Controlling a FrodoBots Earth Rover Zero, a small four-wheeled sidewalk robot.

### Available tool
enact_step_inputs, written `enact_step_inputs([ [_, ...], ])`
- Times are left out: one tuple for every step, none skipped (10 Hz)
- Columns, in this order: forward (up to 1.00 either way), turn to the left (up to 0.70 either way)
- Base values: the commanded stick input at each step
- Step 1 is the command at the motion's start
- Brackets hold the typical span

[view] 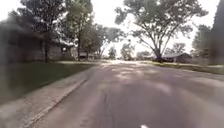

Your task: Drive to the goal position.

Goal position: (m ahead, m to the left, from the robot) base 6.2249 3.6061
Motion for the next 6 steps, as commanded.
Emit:
enact_step_inputs([
  [1.0, 0.0],
  [1.0, 0.0],
  [1.0, 0.0],
  [1.0, 0.0],
  [1.0, 0.0],
  [1.0, 0.0],
])
